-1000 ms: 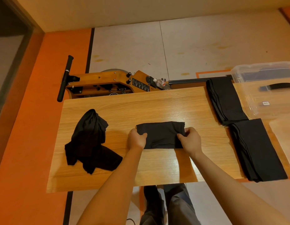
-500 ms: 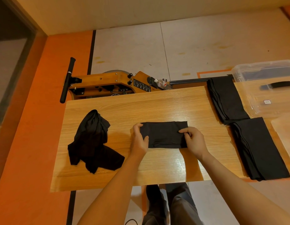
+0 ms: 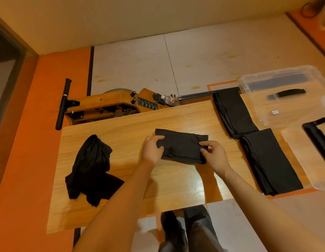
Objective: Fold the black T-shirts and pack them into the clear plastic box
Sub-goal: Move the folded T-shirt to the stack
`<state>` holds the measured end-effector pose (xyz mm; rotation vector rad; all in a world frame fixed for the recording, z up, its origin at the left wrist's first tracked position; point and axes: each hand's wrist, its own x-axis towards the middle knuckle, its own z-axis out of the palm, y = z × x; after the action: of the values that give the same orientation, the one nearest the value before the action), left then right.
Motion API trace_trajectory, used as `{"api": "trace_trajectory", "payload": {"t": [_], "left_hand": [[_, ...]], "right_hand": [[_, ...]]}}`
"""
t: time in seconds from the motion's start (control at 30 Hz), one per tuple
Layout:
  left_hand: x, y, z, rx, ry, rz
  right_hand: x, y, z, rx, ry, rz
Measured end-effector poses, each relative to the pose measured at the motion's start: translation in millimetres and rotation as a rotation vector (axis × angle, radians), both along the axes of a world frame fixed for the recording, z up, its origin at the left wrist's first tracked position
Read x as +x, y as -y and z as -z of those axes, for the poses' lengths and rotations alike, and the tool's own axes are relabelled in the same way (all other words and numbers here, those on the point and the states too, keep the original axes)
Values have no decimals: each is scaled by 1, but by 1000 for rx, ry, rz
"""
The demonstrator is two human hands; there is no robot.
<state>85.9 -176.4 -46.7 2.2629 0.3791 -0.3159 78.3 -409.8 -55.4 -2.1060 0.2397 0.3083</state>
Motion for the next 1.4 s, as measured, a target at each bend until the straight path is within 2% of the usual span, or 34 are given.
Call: {"api": "trace_trajectory", "payload": {"t": [0.5,0.83,1.13,1.4], "left_hand": [[157,138,-64,145,168,336],[228,206,-56,287,165,541],[254,230,-33,302,139,654],[263,235,-15,288,123,741]], "right_hand": [[48,76,-42,49,108,430],[77,76,-41,91,68,689],[87,68,-28,113,-25,820],[86,71,-18,81,-70,854]]}}
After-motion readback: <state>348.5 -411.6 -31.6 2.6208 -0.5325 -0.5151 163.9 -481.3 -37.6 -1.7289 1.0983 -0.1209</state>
